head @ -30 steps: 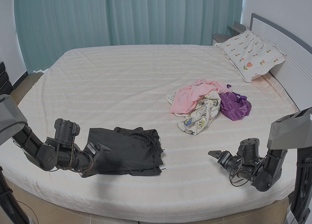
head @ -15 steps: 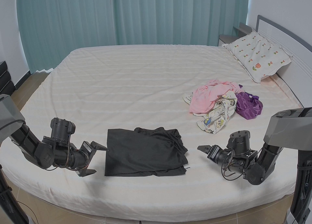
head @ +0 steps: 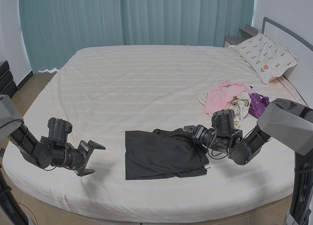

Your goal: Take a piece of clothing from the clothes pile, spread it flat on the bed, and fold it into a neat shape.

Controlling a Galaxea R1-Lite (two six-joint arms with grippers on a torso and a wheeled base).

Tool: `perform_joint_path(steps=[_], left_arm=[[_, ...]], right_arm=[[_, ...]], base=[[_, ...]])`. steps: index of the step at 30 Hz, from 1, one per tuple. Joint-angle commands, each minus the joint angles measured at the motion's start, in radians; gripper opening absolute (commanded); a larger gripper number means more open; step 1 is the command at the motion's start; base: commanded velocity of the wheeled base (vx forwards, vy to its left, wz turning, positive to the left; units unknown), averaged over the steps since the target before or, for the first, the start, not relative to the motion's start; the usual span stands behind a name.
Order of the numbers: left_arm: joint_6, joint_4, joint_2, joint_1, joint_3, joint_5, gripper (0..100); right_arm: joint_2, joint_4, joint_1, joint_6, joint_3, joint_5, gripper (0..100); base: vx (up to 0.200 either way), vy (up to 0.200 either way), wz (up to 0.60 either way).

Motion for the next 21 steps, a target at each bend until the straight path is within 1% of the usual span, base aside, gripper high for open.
perform_joint_path(steps=[1,8,14,21], left_arm=[[-0.006,-0.004,0.004,0.001,0.005,-0.001,100],[-0.014,-0.004,0.01,-0.002,0.002,-0.001,100],[-0.029,-0.006,0.01,-0.002,-0.001,-0.001,100],[-0.027,-0.009,0.014,-0.002,-0.001,-0.002,100]], right_arm=[[0.019,0.003,0.006,-0.001,-0.038,-0.002,100],[0.022,0.002,0.034,0.0,-0.042,-0.001,100],[0.026,0.002,0.037,0.002,-0.041,0.001,100],[0.049,0.008,0.041,0.046,-0.078,0.009,100]], base=[[0.0,0.0,0.0],[0.0,0.0,0.0],[0.0,0.0,0.0],[0.0,0.0,0.0]])
